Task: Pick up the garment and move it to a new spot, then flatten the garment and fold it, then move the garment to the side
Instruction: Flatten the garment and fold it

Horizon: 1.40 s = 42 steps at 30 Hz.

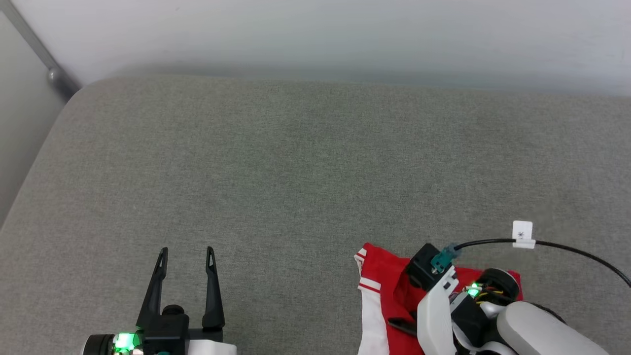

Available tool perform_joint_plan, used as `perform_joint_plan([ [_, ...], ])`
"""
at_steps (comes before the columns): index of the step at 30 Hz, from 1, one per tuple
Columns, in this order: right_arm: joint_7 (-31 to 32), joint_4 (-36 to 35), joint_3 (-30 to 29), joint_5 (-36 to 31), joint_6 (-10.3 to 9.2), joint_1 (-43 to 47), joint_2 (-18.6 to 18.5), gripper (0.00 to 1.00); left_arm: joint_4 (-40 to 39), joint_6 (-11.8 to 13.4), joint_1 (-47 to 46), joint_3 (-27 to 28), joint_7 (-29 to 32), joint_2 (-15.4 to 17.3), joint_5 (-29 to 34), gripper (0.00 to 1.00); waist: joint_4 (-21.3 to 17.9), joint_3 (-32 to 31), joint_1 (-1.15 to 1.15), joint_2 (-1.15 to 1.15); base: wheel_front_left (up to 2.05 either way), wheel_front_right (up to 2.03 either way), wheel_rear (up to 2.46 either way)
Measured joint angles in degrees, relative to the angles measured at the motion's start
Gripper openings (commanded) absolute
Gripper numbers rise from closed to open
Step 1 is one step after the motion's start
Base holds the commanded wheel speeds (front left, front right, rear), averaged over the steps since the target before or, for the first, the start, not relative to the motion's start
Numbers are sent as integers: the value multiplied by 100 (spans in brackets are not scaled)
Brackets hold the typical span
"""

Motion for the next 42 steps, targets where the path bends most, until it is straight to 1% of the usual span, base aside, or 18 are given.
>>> perform_joint_plan([
  [4, -179, 583, 437, 21, 1, -164, 45, 0, 15, -9, -49, 19, 0, -26, 0, 100, 40, 61, 0, 0, 0, 0, 0],
  [7, -420, 800, 645, 49, 2, -258, 52, 0, 41, -27, -51, 40, 0, -43, 0, 100, 35, 42, 0, 0, 0, 0, 0],
  [8, -524, 826, 695, 59, 2, -290, 52, 4, 52, -26, -48, 56, 0, -44, 0, 100, 25, 27, 0, 0, 0, 0, 0],
  [9, -638, 826, 736, 65, 1, -318, 42, 38, 62, -26, -47, 74, 1, -44, 0, 100, 10, 5, 0, 0, 0, 0, 0],
  [10, -757, 808, 765, 63, 1, -349, 27, 78, 74, -27, -43, 80, 1, -45, 0, 100, -7, -20, 0, 0, 0, 0, 0],
  [11, -876, 753, 780, 59, 1, -387, -5, 100, 79, -36, -32, 80, 0, -45, 0, 100, -25, -50, 0, 0, 0, 0, 0],
  [13, -1236, 573, 725, -2, 1, -444, -104, 100, 89, -48, 7, 87, 0, -47, 1, 100, -64, -113, 0, 0, 0, 0, 0],
  [16, -1783, 319, 378, -196, 1, -463, -245, 100, 85, -47, 65, 123, 0, -47, 5, 100, -145, -201, 0, 0, 0, 0, 0],
  [19, -2356, 237, -261, -610, 1, -447, -320, 100, 68, -49, 93, 151, 0, -45, 7, 100, -250, -280, 0, 0, 0, 0, 0],
  [21, -2777, 269, -839, -949, 1, -359, -279, 100, 66, -52, 158, 154, 0, -47, 7, 100, -326, -334, 0, 0, 0, 0, 0],
  [26, -3766, 576, -2406, -1942, 0, 154, 197, 100, 64, -76, 204, 169, 0, -54, 7, 100, -493, -484, 0, 0, 0, 0, 0],
  [30, -4447, 679, -3403, -2659, 1, 656, 667, 100, 67, -102, 272, 179, 0, -59, 5, 100, -584, -603, 0, 0, 0, 0, 0],
  [32, -4751, 678, -3791, -2920, 1, 900, 890, 100, 64, -110, 294, 175, 0, -68, 7, 100, -616, -651, 0, 0, 0, 0, 0],
  [35, -5027, 564, -4251, -3217, 1, 1286, 1233, 100, 44, -127, 309, 177, 0, -83, 7, 100, -649, -692, 0, 0, 0, 0, 0],
  [38, -5157, 345, -4630, -3365, 1, 1628, 1600, 100, 29, -137, 361, 176, 0, -90, 7, 100, -663, -724, 0, 0, 0, 0, 0],
  [42, -5196, -19, -4941, -3507, 1, 2095, 2026, 100, 7, -162, 392, 183, 0, -105, -1, 100, -654, -762, 0, 0, 0, 0, 0],
])
